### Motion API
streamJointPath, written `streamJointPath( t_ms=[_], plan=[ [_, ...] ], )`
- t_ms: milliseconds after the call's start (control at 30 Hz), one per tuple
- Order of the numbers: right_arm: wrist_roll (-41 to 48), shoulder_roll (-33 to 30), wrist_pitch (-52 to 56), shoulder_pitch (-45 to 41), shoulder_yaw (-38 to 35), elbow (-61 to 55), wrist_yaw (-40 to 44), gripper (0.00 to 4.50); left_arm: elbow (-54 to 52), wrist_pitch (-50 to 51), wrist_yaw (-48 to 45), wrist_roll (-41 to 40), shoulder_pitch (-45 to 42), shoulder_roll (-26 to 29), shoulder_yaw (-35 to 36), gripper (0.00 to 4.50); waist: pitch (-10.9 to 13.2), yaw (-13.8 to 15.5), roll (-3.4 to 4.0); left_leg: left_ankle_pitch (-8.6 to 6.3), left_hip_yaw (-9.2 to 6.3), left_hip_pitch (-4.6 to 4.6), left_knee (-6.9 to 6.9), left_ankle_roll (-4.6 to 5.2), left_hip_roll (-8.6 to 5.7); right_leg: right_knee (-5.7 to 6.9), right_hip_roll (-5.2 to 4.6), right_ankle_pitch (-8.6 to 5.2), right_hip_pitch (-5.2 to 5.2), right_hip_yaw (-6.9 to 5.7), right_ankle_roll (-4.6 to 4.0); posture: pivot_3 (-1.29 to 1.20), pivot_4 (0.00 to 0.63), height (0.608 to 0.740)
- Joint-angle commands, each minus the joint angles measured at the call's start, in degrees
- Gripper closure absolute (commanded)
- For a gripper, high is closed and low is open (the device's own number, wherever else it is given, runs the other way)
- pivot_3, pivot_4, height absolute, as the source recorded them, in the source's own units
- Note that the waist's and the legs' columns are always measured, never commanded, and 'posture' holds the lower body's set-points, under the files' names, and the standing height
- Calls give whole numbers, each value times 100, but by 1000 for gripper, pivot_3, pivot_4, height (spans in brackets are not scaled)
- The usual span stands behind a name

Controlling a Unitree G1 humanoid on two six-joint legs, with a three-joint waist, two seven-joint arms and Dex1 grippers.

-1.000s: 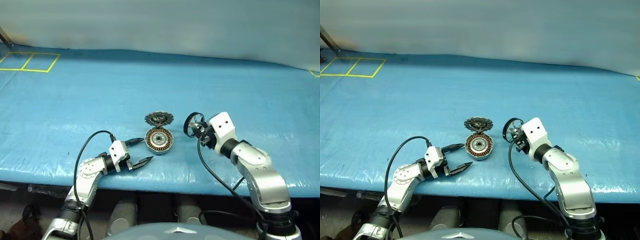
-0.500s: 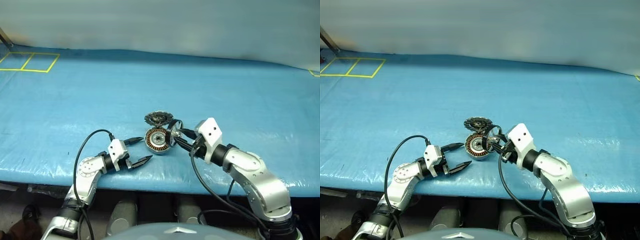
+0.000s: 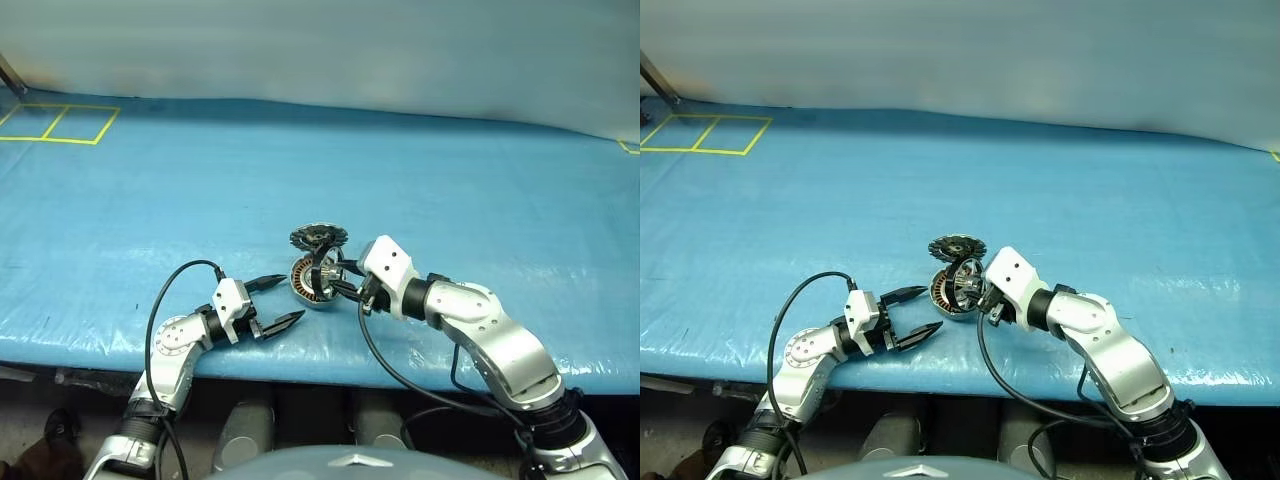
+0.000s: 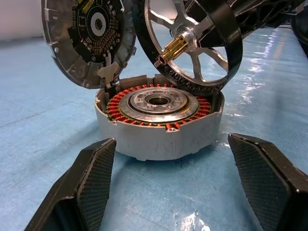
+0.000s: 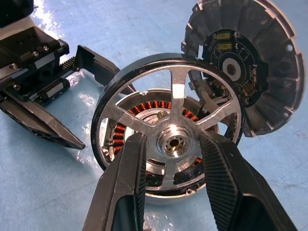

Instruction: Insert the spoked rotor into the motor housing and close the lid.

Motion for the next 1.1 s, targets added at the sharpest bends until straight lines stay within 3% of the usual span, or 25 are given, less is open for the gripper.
streamJointPath(
  t_ms=[33, 633, 1100],
  plan=[
    [-41, -121, -128, -122, 44, -74, 118, 3155, -167, -59, 28, -3, 41, -23, 46, 407, 0, 2, -1, 0, 0, 0, 0, 0, 0, 0, 0, 0, 0, 0, 0, 0, 150, 740],
    [-415, -664, -415, -695, 430, 180, 692, 3155, -163, -164, 194, 86, 137, -116, 10, 407, 0, 19, -1, 0, 0, 0, 1, 0, -1, 0, 0, 0, 0, 0, 0, 0, 150, 740],
    [-789, -643, -546, -847, 661, 588, 794, 3155, -231, -182, 288, 115, 241, -133, -13, 407, -3, 24, -2, 0, 0, 10, 3, 0, -1, -1, 0, 0, 11, 0, 1, 0, 150, 740]
  ],
)
